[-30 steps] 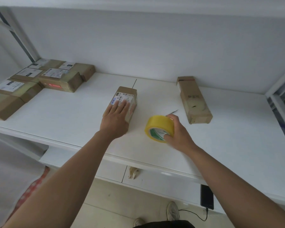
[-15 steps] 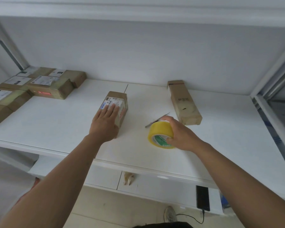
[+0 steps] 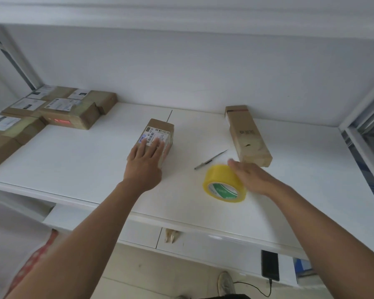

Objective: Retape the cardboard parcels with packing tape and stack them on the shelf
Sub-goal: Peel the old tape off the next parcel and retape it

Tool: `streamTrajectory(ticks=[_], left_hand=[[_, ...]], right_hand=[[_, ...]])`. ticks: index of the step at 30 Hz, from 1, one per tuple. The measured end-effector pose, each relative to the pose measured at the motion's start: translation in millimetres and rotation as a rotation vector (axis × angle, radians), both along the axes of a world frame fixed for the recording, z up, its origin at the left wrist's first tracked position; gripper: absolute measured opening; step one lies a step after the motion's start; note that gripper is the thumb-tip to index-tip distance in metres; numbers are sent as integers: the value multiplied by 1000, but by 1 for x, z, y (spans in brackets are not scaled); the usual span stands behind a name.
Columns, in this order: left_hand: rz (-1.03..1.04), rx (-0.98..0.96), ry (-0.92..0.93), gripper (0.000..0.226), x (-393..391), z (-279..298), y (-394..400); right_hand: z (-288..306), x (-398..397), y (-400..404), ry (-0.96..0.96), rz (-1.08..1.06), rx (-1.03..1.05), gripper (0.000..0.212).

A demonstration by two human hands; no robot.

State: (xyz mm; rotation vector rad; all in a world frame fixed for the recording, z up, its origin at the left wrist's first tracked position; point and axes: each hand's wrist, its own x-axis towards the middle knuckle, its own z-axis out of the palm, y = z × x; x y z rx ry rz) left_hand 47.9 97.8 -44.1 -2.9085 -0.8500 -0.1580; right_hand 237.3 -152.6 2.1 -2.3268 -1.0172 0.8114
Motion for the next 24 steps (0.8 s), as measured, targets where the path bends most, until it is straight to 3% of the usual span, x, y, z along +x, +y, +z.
streamTrajectory(ticks=[3, 4, 7, 8, 13, 17, 20, 24], left_hand=[[3, -17, -1, 80, 0, -1, 1], [1, -20, -7, 80, 0, -1, 1], [-5, -29, -28, 80, -1, -2, 0], [-3, -30, -20, 81, -1, -1, 0], [18, -59, -4, 81, -5, 1, 5], [46, -136, -38, 82, -3, 3, 0], [118, -216, -174, 78, -3, 0, 1], [69, -218, -376, 75, -9, -13, -2]], right_hand=[[19, 8, 39, -213, -61, -145, 91], [23, 9, 56, -299, -55, -143, 82], [24, 6, 112, -494, 38, -164, 28], [20, 2, 127, -522, 81, -219, 24], [-31, 5, 159, -481, 259, -599, 33], [-36, 13, 160, -543, 360, -676, 26], [-30, 22, 150, -574, 384, -680, 28], [-22, 29, 131, -619, 282, -403, 33]])
